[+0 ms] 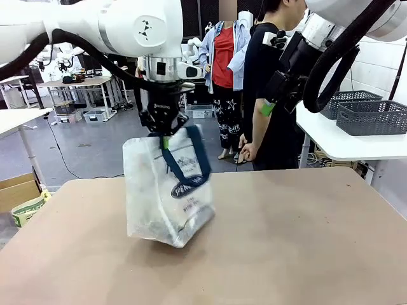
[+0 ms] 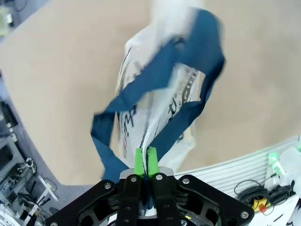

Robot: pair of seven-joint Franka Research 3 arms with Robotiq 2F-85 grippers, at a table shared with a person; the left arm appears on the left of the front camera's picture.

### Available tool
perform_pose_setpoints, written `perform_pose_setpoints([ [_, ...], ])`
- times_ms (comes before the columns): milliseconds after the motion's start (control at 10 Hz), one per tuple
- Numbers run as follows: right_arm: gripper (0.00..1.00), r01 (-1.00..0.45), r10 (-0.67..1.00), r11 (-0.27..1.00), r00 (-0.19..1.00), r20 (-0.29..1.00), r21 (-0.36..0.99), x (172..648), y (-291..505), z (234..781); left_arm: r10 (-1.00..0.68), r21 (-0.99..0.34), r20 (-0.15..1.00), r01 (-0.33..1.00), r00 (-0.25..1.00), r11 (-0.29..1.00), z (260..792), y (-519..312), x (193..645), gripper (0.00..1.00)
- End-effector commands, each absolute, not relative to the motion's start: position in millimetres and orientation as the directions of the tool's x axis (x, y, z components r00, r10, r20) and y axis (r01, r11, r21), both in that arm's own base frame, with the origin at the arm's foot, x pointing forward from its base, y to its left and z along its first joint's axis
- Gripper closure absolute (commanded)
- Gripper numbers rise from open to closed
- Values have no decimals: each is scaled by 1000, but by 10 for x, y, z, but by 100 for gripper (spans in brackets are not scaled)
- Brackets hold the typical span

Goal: Transfer purchased items from the store into the shopping bag.
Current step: Move the Reusable shopping bag to the right side of the table.

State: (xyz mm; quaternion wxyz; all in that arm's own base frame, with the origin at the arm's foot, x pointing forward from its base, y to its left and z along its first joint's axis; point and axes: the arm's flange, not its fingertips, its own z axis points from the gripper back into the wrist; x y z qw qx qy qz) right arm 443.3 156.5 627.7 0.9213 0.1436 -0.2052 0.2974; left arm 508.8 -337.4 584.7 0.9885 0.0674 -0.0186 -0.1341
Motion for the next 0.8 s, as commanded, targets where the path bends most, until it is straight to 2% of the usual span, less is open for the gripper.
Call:
perform_pose_setpoints([
  [0, 0, -604, 493, 785, 743, 453, 138, 4405, 1549, 6263, -140, 218, 63, 124, 988, 968, 6160, -3126, 5273, 100],
  [300, 0, -604, 493, 785, 743, 453, 138, 4405, 1549, 6263, -47, 240, 116, 18, 992, 971, 6311, -2665, 5362, 100],
  [400, 0, -604, 493, 785, 743, 453, 138, 4405, 1549, 6263, -55, 202, 128, 28, 990, 979, 6329, -2503, 5375, 100],
  [700, 0, -604, 493, 785, 743, 453, 138, 4405, 1549, 6263, -52, 226, 171, 12, 984, 974, 6319, -1945, 5380, 100],
])
